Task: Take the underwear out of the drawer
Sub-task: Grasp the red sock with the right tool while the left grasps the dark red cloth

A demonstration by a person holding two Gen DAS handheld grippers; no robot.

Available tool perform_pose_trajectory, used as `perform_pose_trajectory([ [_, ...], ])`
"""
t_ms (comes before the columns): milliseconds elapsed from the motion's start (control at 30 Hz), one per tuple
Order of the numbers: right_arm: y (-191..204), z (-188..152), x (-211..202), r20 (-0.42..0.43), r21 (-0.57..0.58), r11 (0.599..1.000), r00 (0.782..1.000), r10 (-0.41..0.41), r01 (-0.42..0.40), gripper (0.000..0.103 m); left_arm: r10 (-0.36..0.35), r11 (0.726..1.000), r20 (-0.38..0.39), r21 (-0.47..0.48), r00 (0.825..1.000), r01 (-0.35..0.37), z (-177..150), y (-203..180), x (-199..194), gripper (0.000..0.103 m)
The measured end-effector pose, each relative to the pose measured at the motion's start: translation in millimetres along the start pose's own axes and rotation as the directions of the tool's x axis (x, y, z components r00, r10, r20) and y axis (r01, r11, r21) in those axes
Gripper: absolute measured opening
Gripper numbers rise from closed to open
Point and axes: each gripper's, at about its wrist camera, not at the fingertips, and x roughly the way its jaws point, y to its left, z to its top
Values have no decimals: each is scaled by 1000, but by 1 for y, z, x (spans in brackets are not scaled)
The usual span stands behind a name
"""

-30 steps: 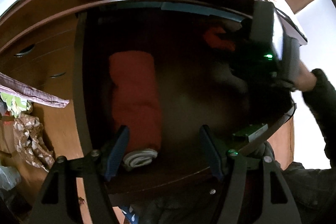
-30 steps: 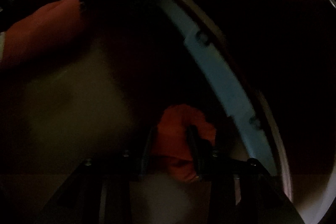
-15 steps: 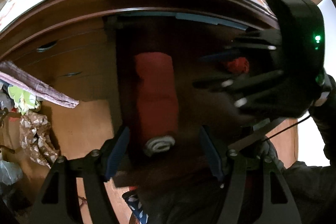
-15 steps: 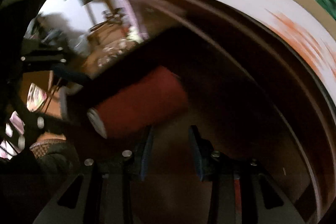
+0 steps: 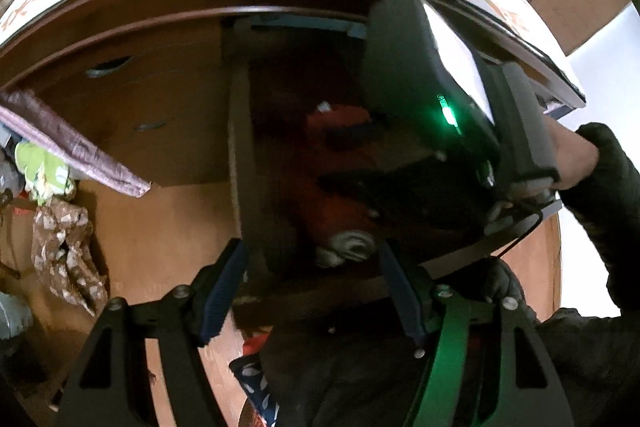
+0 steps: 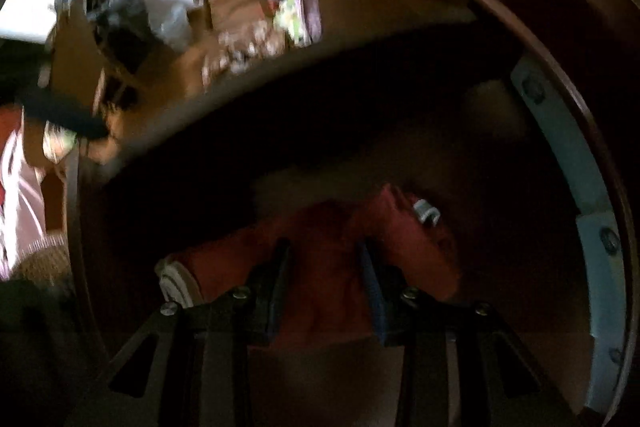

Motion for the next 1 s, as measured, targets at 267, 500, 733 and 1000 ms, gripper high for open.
perform_pose_trajectory([
  [267, -61, -74, -86, 181, 253, 962, 982, 56, -102, 39, -82, 994, -12, 66, 997, 83, 24, -33, 18, 69],
  [500, -100, -173, -139, 215, 409, 908, 959, -187, 85, 70, -118, 991, -111, 50, 987, 124, 51, -58, 58, 69],
  [733, -109, -171, -88, 99, 449, 883, 975, -200, 136, 70, 12, 994, -193, 107, 981, 9, 62, -84, 95, 69],
  [1000, -101, -135, -29, -71, 315, 913, 966, -250, 260, 70, 154, 973, -265, 207, 952, -99, 64, -93, 122, 69],
])
